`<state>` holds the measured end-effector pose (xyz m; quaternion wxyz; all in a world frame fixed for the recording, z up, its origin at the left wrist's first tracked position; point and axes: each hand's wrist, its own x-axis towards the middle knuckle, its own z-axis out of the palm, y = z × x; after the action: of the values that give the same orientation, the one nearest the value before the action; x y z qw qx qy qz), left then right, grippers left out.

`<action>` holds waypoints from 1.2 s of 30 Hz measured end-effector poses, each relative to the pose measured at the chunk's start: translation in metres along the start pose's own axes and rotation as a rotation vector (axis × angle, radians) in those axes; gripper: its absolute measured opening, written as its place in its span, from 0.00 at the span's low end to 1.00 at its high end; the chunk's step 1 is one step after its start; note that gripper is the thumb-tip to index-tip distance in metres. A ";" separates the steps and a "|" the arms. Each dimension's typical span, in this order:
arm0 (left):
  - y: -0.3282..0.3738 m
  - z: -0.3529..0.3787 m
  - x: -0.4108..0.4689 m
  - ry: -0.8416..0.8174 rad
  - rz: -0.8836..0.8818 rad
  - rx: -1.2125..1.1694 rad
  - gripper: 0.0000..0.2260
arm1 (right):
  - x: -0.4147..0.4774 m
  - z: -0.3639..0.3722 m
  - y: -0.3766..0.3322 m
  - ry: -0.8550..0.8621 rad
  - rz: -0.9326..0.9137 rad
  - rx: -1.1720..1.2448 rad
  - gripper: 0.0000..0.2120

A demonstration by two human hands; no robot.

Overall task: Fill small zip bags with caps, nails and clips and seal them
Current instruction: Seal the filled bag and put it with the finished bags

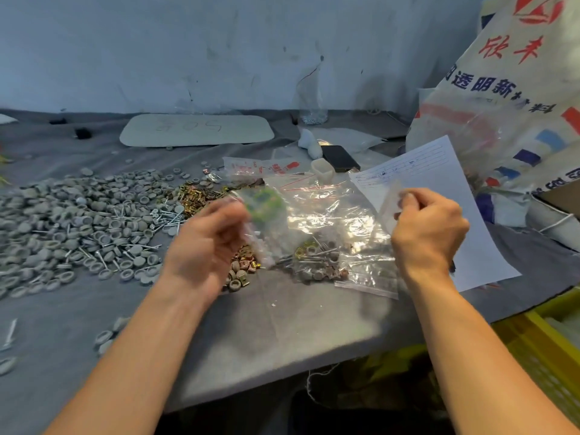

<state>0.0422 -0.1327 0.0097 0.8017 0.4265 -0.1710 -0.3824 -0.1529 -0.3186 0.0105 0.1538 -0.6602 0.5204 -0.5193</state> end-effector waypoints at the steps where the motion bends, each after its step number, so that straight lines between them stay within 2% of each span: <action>1: 0.007 -0.007 0.001 0.076 -0.006 -0.102 0.04 | 0.002 0.000 0.001 0.037 -0.009 0.002 0.11; 3: 0.018 -0.019 0.002 0.200 -0.027 -0.211 0.01 | -0.001 0.006 0.001 0.010 -0.085 0.012 0.10; 4: 0.023 -0.022 0.001 0.236 -0.030 -0.190 0.01 | -0.005 0.012 0.001 -0.078 -0.113 -0.012 0.10; 6: 0.027 -0.025 0.001 0.274 -0.020 -0.130 0.05 | -0.013 0.027 -0.002 -0.367 -0.097 -0.140 0.14; 8: 0.028 -0.026 0.000 0.283 0.001 -0.126 0.10 | -0.020 0.035 -0.005 -0.585 -0.061 -0.191 0.24; 9: 0.028 -0.027 0.000 0.284 0.015 -0.133 0.12 | -0.022 0.035 -0.008 -0.597 -0.049 -0.157 0.27; 11: 0.029 -0.028 -0.002 0.300 0.047 -0.122 0.14 | -0.025 0.027 -0.017 -0.486 -0.050 -0.051 0.30; 14: 0.033 -0.032 -0.004 0.345 0.103 0.011 0.06 | -0.040 0.012 -0.039 -0.385 -0.113 0.080 0.30; 16: 0.035 -0.038 -0.007 0.345 0.137 0.127 0.05 | -0.063 0.010 -0.061 -0.494 -0.136 0.196 0.26; 20: 0.036 -0.043 -0.015 0.309 0.225 0.372 0.08 | -0.109 0.026 -0.099 -0.799 -0.105 0.372 0.06; 24: 0.027 -0.048 -0.018 0.379 0.344 0.532 0.04 | -0.137 0.048 -0.130 -0.955 -0.072 0.490 0.03; 27: 0.025 -0.061 -0.018 0.419 0.339 0.523 0.05 | -0.152 0.065 -0.141 -0.949 -0.089 0.422 0.04; 32: 0.034 -0.079 -0.023 0.301 0.259 0.583 0.14 | -0.163 0.092 -0.153 -0.873 -0.146 0.279 0.11; 36: 0.050 -0.102 -0.022 0.432 0.259 0.696 0.16 | -0.172 0.103 -0.163 -0.936 -0.169 0.318 0.08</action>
<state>0.1128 -0.0418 -0.0072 0.6687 0.7169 -0.1704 -0.0998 0.0343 -0.1405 -0.0018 0.4266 -0.8307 0.2547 -0.2511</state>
